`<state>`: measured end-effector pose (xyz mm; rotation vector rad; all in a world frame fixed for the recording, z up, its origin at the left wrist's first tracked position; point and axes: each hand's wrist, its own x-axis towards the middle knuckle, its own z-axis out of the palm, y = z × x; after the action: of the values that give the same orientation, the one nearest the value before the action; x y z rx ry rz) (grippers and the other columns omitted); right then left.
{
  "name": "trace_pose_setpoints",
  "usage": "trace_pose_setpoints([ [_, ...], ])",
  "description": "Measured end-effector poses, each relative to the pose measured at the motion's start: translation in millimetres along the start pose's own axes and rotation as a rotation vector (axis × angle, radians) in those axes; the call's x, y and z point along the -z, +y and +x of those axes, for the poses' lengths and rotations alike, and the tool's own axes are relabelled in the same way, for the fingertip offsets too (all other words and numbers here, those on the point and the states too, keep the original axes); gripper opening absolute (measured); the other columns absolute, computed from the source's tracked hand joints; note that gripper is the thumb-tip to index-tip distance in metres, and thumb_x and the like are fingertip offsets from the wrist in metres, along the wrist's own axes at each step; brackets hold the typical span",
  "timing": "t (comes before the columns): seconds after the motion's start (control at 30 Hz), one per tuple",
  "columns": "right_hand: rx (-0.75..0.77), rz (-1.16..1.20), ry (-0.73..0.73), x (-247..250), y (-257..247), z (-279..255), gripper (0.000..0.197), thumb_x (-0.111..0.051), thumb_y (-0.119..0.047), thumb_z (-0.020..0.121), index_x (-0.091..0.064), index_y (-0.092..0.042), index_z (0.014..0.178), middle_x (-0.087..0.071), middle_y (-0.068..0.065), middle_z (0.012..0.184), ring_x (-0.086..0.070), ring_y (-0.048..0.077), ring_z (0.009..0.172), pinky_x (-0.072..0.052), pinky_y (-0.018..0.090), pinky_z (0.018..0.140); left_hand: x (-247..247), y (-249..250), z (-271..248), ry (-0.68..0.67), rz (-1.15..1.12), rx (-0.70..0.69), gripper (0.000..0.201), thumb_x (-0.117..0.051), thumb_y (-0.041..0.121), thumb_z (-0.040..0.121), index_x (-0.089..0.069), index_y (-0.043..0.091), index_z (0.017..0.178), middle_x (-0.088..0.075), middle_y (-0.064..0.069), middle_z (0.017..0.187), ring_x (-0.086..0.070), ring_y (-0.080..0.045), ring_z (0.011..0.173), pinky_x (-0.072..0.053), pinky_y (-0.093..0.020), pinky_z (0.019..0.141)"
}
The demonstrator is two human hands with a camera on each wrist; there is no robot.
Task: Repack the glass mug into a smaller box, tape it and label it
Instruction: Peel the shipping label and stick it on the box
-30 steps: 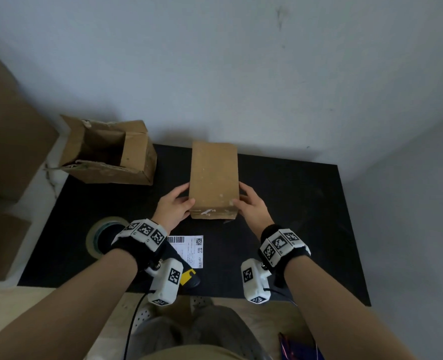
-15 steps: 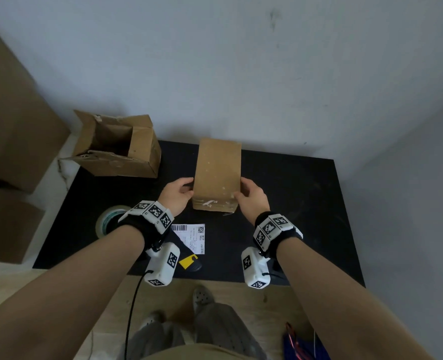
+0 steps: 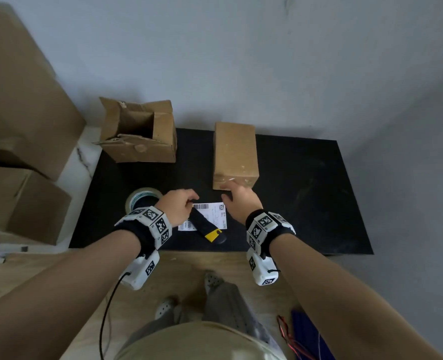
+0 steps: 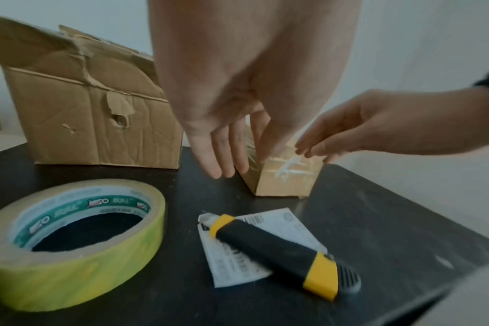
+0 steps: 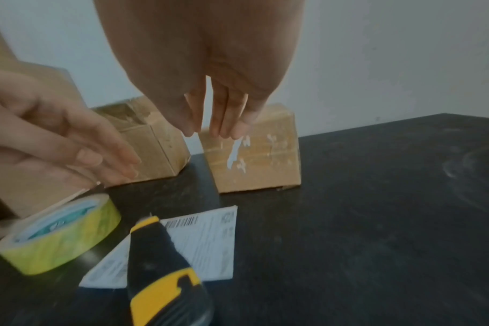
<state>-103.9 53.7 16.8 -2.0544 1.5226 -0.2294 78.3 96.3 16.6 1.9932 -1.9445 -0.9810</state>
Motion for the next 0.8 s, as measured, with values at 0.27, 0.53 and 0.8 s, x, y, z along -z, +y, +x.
trace_pose_setpoints([
  [0.27, -0.146, 0.050, -0.142, -50, 17, -3, 0.038, -0.053, -0.011, 0.090, -0.052, -0.013, 0.128, -0.049, 0.005, 0.133, -0.049, 0.024, 0.120, -0.042, 0.034, 0.097, -34, -20, -13, -0.141, 0.180, -0.097, 0.043, -0.046, 0.022, 0.096, -0.041, 0.020, 0.138, -0.039, 0.002, 0.145, -0.041, -0.019, 0.130, -0.041, -0.034, 0.101],
  [0.53, -0.070, -0.138, -0.231, -61, 32, 8, 0.054, -0.066, -0.016, 0.084, -0.044, -0.014, 0.133, -0.040, 0.004, 0.137, -0.043, 0.022, 0.124, -0.043, 0.037, 0.098, -54, -26, 0, -0.234, 0.312, -0.234, 0.067, -0.053, 0.048, 0.089, -0.029, 0.020, 0.145, -0.026, -0.001, 0.154, -0.027, -0.018, 0.140, -0.025, -0.034, 0.114],
  [0.8, -0.148, -0.154, -0.262, -59, 29, 29, 0.043, -0.070, -0.022, 0.082, -0.052, -0.009, 0.119, -0.045, 0.009, 0.124, -0.044, 0.025, 0.118, -0.045, 0.041, 0.096, -61, -25, 5, -0.164, 0.280, -0.288, 0.065, -0.063, 0.054, 0.080, -0.049, 0.015, 0.131, -0.045, -0.004, 0.135, -0.043, -0.022, 0.125, -0.037, -0.036, 0.105],
])
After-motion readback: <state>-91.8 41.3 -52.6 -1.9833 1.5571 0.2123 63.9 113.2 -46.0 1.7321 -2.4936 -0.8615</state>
